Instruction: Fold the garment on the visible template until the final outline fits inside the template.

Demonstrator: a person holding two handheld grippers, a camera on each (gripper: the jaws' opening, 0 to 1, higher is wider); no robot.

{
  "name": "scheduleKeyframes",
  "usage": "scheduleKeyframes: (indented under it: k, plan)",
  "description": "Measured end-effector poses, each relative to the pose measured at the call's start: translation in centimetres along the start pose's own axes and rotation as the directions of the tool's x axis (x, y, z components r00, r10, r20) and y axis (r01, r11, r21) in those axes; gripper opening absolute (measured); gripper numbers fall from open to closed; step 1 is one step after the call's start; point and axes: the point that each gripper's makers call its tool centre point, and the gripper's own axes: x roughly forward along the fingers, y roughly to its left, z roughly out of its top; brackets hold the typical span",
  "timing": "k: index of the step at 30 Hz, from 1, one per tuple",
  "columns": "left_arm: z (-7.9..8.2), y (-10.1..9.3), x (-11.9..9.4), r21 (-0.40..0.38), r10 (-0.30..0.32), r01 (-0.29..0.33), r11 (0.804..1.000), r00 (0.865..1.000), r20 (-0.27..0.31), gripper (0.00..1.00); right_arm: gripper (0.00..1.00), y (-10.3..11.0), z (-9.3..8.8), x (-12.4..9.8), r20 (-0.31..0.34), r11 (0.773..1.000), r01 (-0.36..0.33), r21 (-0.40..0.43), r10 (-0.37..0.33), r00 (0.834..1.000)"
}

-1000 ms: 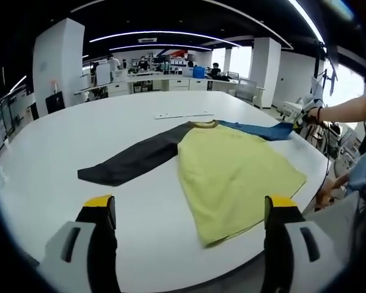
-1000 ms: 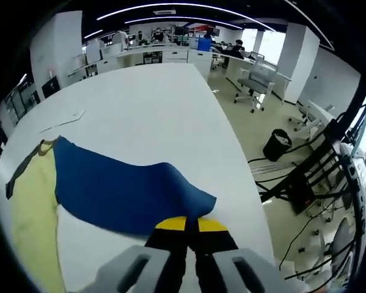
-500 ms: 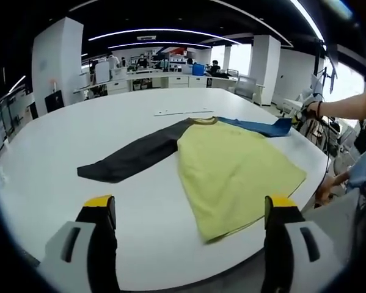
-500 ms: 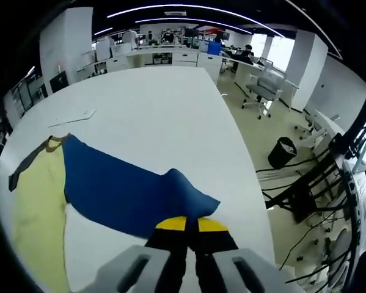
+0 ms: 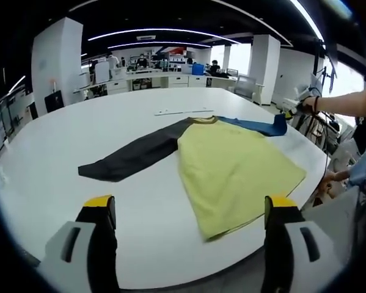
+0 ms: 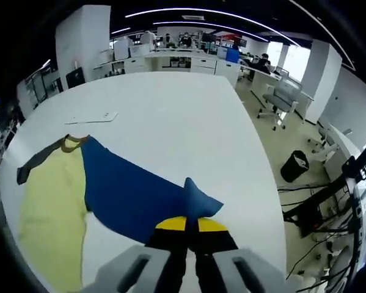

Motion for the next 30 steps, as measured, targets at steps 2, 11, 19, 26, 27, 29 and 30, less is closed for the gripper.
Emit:
scheduleKeyframes:
  k: [2,11,19,26,27,29,30]
  plan:
    - [-0.1,0.0,0.0,0.002,-0.004,0.004,1.0,1.0,-0.002,0.99,0.0,0.2,0.3,0.3,-0.003,1.0,-0.004,-0.016,0.004,1.0]
    - [-0.5,0.0,-0.1,0.008,-0.009,0.009,1.0,1.0,-0.015,0.98,0.0,2.0,1.6,1.4,-0.014,0.996,-0.025,-0.086,0.023,1.0]
    - [-0.6,0.0,0.0,0.009,-0.012,0.012,1.0,1.0,-0.019,0.98,0.0,4.6,2.9,1.7,-0.003,0.99,-0.068,-0.124,0.068,0.998]
    - [-0.6,-0.1,0.2,0.012,-0.018,0.018,1.0,0.999,-0.028,0.98,0.0,6.5,3.7,1.8,-0.004,0.984,-0.094,-0.15,0.095,0.995]
    - [-0.7,-0.2,0.2,0.015,-0.019,0.019,1.0,0.999,-0.031,0.98,0.0,6.9,3.8,1.8,-0.005,0.983,-0.1,-0.156,0.1,0.995]
    - [-0.8,-0.2,0.3,0.014,-0.02,0.021,1.0,0.999,-0.035,0.98,0.0,7.5,4.0,1.9,-0.008,0.98,-0.109,-0.165,0.109,0.994]
    - [-0.8,-0.2,0.3,0.013,-0.021,0.021,1.0,0.999,-0.036,0.98,0.0,7.8,4.0,1.9,-0.009,0.98,-0.113,-0.166,0.113,0.994]
